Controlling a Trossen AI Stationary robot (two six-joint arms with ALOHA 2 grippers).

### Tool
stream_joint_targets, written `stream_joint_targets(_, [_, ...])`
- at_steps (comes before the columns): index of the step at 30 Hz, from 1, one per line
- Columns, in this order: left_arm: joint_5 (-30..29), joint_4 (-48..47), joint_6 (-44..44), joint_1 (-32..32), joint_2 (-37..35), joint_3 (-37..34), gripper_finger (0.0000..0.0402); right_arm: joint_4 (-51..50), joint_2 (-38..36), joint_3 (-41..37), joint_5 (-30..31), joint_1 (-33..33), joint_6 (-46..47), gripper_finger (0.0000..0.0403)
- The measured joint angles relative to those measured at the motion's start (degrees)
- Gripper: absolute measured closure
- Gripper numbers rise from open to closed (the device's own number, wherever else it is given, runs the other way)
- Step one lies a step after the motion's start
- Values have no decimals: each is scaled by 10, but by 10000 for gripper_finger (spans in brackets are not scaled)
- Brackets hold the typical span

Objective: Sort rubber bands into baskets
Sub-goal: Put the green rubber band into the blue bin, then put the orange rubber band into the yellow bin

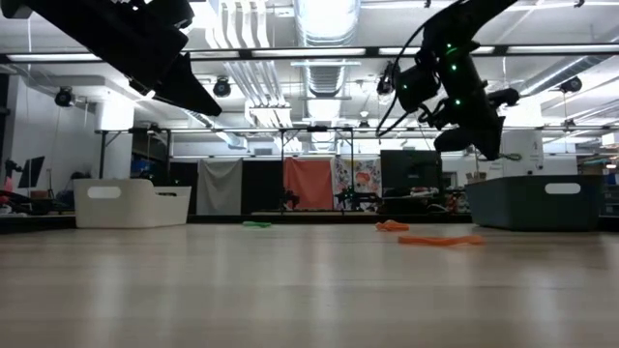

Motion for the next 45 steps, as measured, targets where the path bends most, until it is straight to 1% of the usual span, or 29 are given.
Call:
stream_joint_targets(5, [0, 0, -1, 0, 0, 0, 208, 4, 0, -8, 3, 0, -3, 362])
stream_joint_targets(16, [0, 0, -8, 0, 0, 0, 208, 11, -1, -8, -15, 1, -13, 243])
stream_joint_targets(17, [0, 0, -9, 0, 0, 0, 208, 15, -2, -8, -19, 5, -7, 234])
stream_joint_targets(19, [0, 0, -10, 0, 0, 0, 208, 33, -6, -8, -47, 20, -9, 220])
stream_joint_targets(22, [0, 0, -10, 0, 0, 0, 208, 89, -13, -8, -110, 61, -35, 207])
stream_joint_targets(24, [0, 1, -10, 0, 0, 0, 208, 135, -16, -8, -147, 101, -59, 202])
stream_joint_targets(30, [0, 1, -10, 0, 0, 0, 208, 249, -16, -8, -223, 245, -141, 200])
stream_joint_targets(35, [0, 1, -10, 0, 0, 0, 208, 296, -10, -14, -226, 361, -165, 200])
stream_joint_targets(38, [1, 6, -10, 0, 0, 0, 208, 293, -1, -15, -226, 416, -160, 200])
stream_joint_targets(42, [7, 19, -10, 0, 0, 0, 208, 304, 10, -26, -222, 472, -136, 200])
stream_joint_targets(45, [28, 34, -5, 0, 0, 0, 208, 342, 18, -46, -221, 494, -120, 200])
